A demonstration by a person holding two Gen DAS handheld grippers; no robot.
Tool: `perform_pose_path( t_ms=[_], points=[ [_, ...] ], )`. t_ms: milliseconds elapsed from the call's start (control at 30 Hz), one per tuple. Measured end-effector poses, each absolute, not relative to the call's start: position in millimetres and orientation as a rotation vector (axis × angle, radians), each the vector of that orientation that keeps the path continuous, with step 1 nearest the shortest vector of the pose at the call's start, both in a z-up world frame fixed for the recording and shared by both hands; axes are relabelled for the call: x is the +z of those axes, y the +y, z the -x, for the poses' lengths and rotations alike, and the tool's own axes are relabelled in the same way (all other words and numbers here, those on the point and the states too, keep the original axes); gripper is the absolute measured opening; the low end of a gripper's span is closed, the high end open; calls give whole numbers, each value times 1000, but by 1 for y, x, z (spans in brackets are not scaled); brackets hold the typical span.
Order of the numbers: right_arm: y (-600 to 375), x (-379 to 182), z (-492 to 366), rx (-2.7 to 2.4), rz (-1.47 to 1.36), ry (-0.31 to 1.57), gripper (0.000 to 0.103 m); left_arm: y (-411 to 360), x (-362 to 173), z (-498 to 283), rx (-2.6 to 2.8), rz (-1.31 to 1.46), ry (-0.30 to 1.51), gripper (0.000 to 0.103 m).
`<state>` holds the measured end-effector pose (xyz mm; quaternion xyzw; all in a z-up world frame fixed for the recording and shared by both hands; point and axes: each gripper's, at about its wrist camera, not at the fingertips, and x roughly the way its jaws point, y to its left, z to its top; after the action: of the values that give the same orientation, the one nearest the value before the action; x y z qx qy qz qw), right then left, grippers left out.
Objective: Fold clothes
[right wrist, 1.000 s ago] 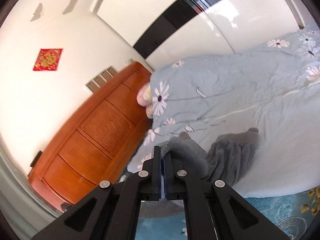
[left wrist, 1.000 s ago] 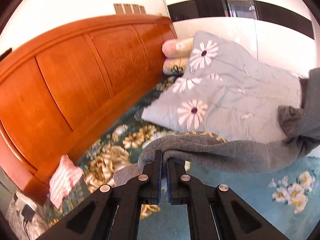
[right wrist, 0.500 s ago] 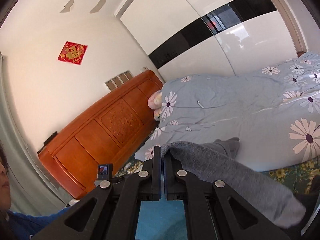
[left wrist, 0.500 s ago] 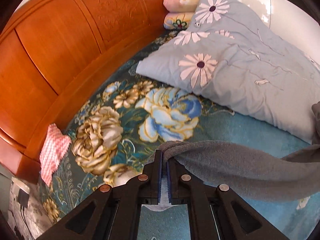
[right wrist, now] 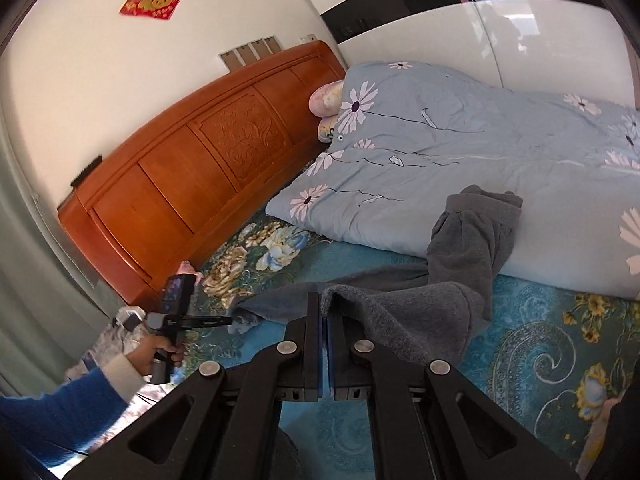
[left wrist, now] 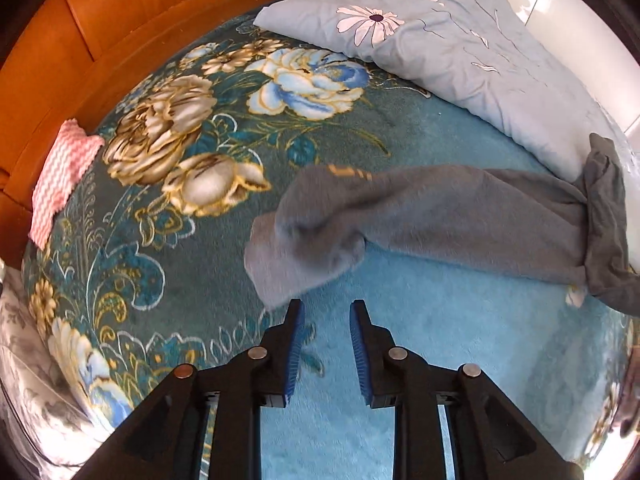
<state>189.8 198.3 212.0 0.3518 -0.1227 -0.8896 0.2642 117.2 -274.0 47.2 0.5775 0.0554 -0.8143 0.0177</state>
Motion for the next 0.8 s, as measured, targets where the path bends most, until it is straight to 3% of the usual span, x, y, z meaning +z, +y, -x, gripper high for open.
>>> perform_pose_path(
  t_ms=[200,467,567,800],
  points=[
    [126,208,-191,-2221,-889,-271,2,-270,85,-186,-2642,-1668,253,31],
    [-14,208,-197,-2001,-818,-37,2,-293,124,-253,-2687,-1471,415,41],
    [-58,190,-186,-1898,-892,-74,2,-306,122,-269,-2650,-1449,462,41],
    [-124,117,-166,-1821,-1213,60,5,-320,95,-290,-2549,-1500,526,42]
  ],
)
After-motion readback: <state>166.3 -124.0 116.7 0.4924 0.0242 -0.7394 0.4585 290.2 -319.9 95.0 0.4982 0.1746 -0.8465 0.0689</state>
